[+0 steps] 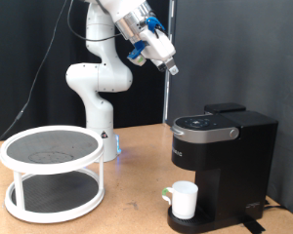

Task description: Make a cup of coffee with the keurig machine

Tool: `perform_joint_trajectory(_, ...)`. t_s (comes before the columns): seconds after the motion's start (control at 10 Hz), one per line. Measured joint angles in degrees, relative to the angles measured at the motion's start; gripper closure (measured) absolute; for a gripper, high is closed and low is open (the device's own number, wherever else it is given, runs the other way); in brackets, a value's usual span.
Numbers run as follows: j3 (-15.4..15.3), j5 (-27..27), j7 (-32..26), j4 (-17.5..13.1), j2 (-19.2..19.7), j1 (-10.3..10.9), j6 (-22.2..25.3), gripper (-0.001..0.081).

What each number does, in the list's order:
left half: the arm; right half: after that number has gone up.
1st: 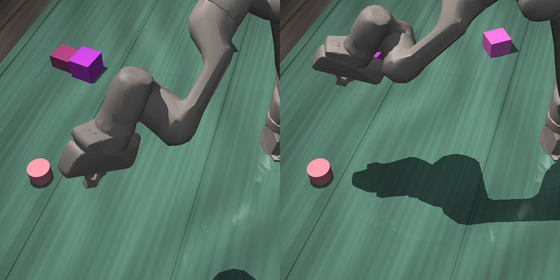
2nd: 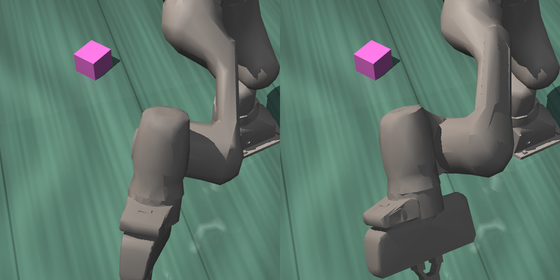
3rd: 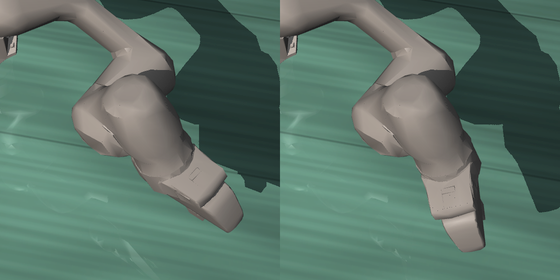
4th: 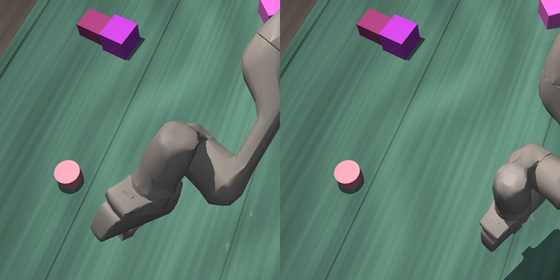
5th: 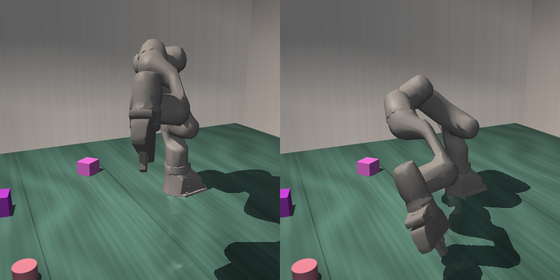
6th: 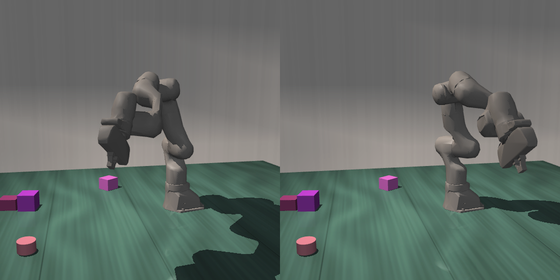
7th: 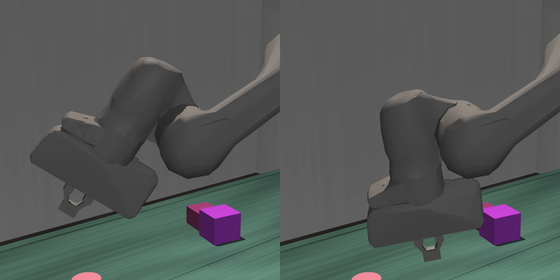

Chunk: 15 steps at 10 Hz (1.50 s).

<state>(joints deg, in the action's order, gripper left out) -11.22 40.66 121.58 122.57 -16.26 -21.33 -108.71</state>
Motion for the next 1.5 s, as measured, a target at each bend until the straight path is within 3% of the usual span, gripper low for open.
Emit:
perform_joint_trajectory(0.5,-2.4,-8.8,-3.6,-0.6,0.0,0.1,-2.1,0.0072)
perform_joint_trajectory(0.7,-4.4,-11.5,-3.6,-3.0,0.4,0.3,-1.3,0.0072)
perform_joint_trajectory(0.9,-6.4,-15.5,-3.2,-7.4,2.2,0.5,3.8,0.0072)
perform_joint_trajectory(1.1,-8.2,-17.4,-0.7,-10.2,3.9,0.6,4.8,0.0072)
perform_joint_trajectory(1.5,-11.7,-20.1,4.0,-9.6,4.8,0.6,-2.8,0.0072)
